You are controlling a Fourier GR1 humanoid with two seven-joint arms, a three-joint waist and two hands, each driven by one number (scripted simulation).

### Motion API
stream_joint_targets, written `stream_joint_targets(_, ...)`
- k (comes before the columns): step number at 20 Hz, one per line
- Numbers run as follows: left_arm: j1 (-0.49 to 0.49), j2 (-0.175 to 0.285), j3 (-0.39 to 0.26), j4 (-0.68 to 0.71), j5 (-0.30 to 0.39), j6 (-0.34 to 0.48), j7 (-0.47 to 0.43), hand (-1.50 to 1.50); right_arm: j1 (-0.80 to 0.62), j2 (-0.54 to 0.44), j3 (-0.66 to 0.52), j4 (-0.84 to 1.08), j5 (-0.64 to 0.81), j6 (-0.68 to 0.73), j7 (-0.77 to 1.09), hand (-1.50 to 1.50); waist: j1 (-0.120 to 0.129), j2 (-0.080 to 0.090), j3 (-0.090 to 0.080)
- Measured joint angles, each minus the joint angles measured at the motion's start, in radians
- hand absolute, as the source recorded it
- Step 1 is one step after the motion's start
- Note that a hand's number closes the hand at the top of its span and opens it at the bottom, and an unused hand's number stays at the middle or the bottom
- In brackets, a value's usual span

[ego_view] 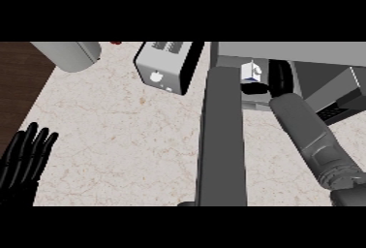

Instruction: Pick up the milk, place it into the microwave and close the microwave

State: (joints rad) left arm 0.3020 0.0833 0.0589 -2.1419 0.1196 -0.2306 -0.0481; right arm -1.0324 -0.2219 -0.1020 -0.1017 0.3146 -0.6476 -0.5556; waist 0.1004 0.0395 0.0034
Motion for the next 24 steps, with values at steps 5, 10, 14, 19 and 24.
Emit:
stream_joint_targets(5, 0.009, -0.001, -0.010, -0.009, -0.015, -0.002, 0.003, -1.50, -0.003, 0.018, -0.005, 0.008, -0.001, 0.019, -0.016, -1.50, -0.004, -0.002, 0.000)
stream_joint_targets(10, 0.021, -0.005, -0.023, -0.026, -0.027, -0.005, -0.002, -1.50, -0.019, 0.026, -0.028, 0.006, -0.017, -0.008, -0.008, -1.50, -0.006, -0.003, 0.000)
stream_joint_targets(14, 0.024, -0.010, -0.029, -0.030, -0.041, -0.001, -0.003, -1.50, -0.013, 0.019, -0.048, 0.001, -0.031, -0.029, -0.019, -1.50, -0.011, -0.004, 0.000)
stream_joint_targets(19, 0.055, -0.012, -0.032, -0.033, -0.048, -0.010, -0.019, -1.50, -0.009, 0.001, -0.068, -0.010, -0.045, -0.043, -0.037, -1.50, -0.018, -0.008, 0.000)
stream_joint_targets(24, 0.057, -0.031, -0.061, -0.040, -0.076, 0.001, -0.015, -1.50, 0.001, -0.024, -0.092, -0.023, -0.060, -0.050, -0.069, -1.50, -0.025, -0.009, 0.000)
